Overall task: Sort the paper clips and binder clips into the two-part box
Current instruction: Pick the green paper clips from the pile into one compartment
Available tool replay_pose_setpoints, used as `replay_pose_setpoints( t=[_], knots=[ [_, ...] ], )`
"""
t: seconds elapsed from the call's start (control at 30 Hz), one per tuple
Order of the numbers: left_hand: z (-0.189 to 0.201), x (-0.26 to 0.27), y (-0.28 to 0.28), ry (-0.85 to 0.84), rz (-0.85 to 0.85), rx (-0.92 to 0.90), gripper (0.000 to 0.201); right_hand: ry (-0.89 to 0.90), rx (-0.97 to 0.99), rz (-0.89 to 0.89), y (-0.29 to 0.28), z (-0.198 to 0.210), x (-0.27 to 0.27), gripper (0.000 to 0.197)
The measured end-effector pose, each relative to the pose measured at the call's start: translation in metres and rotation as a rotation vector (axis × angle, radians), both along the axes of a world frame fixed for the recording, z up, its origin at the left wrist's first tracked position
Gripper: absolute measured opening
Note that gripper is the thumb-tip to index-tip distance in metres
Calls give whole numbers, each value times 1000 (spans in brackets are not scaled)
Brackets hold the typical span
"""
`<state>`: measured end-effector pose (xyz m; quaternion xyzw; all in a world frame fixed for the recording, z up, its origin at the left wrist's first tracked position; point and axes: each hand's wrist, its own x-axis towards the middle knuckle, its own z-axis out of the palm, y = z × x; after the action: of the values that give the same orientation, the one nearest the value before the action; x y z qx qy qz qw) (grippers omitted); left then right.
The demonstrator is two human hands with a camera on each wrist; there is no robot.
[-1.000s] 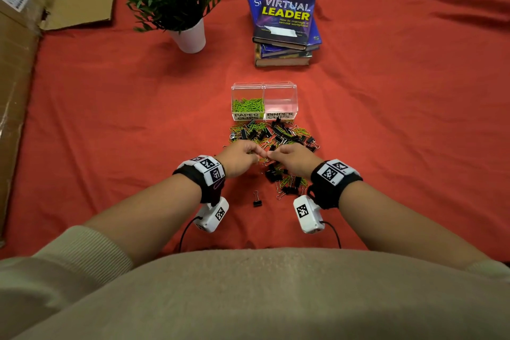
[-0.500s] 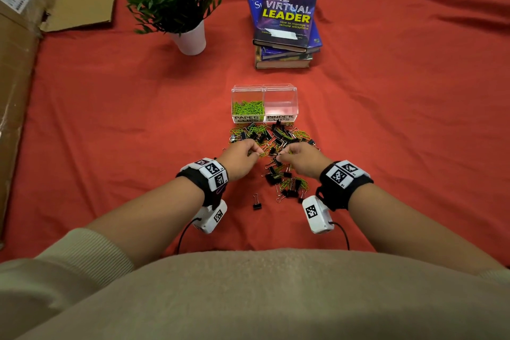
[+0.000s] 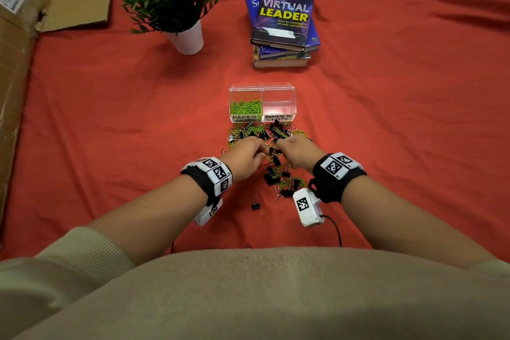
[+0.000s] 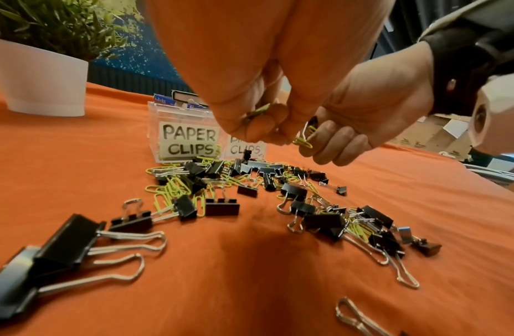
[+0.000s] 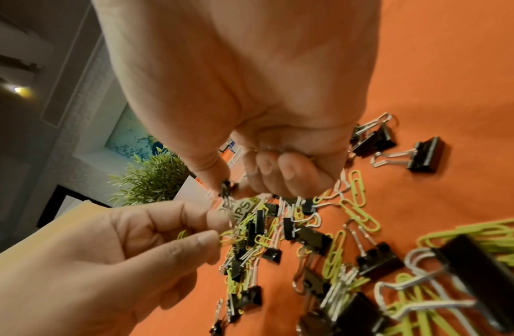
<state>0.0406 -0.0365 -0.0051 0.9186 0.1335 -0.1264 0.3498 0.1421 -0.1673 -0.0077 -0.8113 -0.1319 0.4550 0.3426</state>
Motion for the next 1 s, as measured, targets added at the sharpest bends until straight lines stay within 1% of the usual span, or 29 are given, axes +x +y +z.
replay_pose_setpoints(
  t=[0.1, 0.23, 0.33, 0.4, 0.47, 0.57, 0.63, 0.7, 0.73, 0.8, 0.9, 1.0],
  knots=[
    [1, 0, -2, -20, 21, -49, 19, 56, 28, -22, 5, 1, 1, 43],
    [1, -2, -5, 9, -8, -31, 22, 89, 70, -76, 11, 8, 4, 34],
    [-7, -5, 0, 59, 36, -29, 28, 34, 30, -84, 6, 12, 10, 27],
    [-12, -8, 6, 112, 54, -27, 28, -19, -10, -75, -2, 12, 13, 22],
    [-14, -10, 12, 157, 70, -43, 27, -79, -58, -59, -14, 8, 16, 27],
    [-15, -11, 15, 201, 134, -128, 30, -160, -121, -46, -29, 3, 17, 30],
    [-16, -10, 14, 237, 222, -252, 33, -260, -142, -14, -35, 0, 16, 32],
    [-13, -9, 10, 263, 320, -397, 34, -360, -181, 34, -39, 0, 12, 23],
    [-11, -8, 8, 270, 358, -463, 34, -382, -202, 66, -40, -2, 9, 19],
    [-6, -5, 4, 271, 421, -561, 33, -401, -261, 144, -39, -9, 3, 17],
    [-5, -2, 3, 260, 462, -621, 34, -432, -342, 238, -35, -20, -7, 20],
    [-10, 2, 3, 251, 397, -543, 36, -481, -389, 271, -32, -29, -12, 20]
  ],
)
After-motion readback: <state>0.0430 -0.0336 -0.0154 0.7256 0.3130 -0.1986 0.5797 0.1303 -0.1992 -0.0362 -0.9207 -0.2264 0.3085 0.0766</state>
